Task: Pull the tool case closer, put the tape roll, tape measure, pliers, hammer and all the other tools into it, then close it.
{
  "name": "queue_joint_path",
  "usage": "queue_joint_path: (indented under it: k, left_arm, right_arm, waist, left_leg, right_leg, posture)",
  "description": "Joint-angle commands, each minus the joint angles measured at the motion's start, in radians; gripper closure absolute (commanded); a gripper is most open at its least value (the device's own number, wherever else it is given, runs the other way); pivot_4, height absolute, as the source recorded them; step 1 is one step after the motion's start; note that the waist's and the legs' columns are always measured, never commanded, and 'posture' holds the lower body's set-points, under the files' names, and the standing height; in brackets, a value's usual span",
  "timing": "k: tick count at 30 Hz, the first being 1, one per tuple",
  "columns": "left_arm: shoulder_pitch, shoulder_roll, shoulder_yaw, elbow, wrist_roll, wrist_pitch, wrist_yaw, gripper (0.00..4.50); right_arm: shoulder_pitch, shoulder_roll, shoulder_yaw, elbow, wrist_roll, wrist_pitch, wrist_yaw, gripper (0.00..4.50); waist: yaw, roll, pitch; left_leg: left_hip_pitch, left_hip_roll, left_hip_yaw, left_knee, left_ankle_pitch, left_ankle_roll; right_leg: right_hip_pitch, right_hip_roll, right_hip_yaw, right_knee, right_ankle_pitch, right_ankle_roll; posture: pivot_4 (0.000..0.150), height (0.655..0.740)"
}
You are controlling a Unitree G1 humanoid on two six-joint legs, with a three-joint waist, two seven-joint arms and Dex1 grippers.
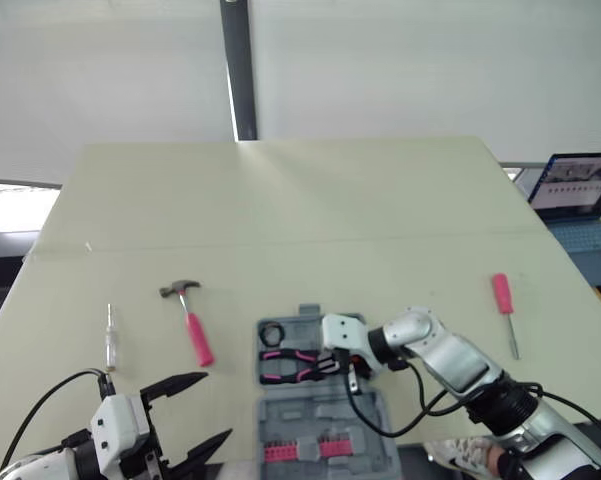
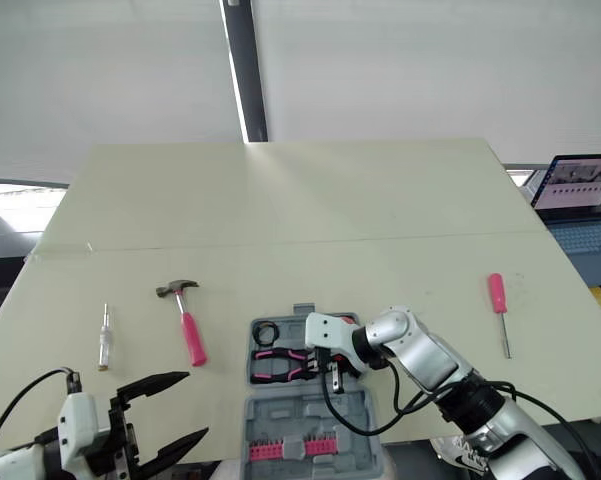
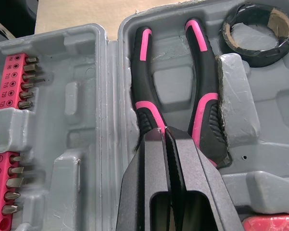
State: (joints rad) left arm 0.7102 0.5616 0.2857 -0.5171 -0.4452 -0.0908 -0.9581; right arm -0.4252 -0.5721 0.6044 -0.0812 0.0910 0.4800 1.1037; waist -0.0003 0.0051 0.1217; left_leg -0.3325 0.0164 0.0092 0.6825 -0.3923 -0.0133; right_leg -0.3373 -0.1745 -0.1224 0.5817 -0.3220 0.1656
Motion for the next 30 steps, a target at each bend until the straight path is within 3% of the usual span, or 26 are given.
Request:
queue_joint_path:
  k: [1,10,19,30]
  left_arm:
    - [0.010,-0.005,-0.007,-0.004,0.000,-0.021,-0.006,0.00]
    - [-0.003,0.002,-0.026,-0.033,-0.013,0.017,0.021,0.00]
    - [-0.039,-0.001,-0.036,-0.056,-0.027,0.066,0.057,0.00]
    - [-0.142,0.015,-0.061,-0.043,-0.039,0.133,0.063,0.00]
  right_arm:
    - [0.068,-0.030,0.127,0.163,-0.126,0.103,-0.013,4.38]
    - [0.081,-0.004,0.015,0.071,-0.013,0.095,-0.011,4.38]
    - [0.063,0.014,-0.173,-0.103,0.144,0.205,-0.023,4.38]
    - [0.058,-0.034,-0.348,-0.272,0.242,0.311,-0.073,4.38]
  waist:
    - [0.000,0.000,0.000]
    - [-0.001,0.000,0.000]
    - [0.000,0.016,0.029]
    - [0.002,0.012,0.044]
  left_leg:
    - [0.000,0.000,0.000,0.000,0.000,0.000]
    - [-0.001,0.001,0.000,0.000,-0.001,-0.001]
    - [-0.005,0.002,0.001,0.000,-0.001,-0.001]
    - [-0.010,0.003,0.004,0.001,0.000,-0.002]
  right_leg:
    - [0.000,0.000,0.000,0.000,0.000,0.000]
    - [0.000,0.001,0.000,-0.001,0.000,0.000]
    - [-0.004,0.002,0.000,-0.004,0.000,0.000]
    - [-0.011,0.003,0.002,0.001,0.000,0.000]
  posture:
    - [0.150,0.7373]
    - [0.150,0.7373]
    - [0.150,0.7373]
    - [0.150,0.7373]
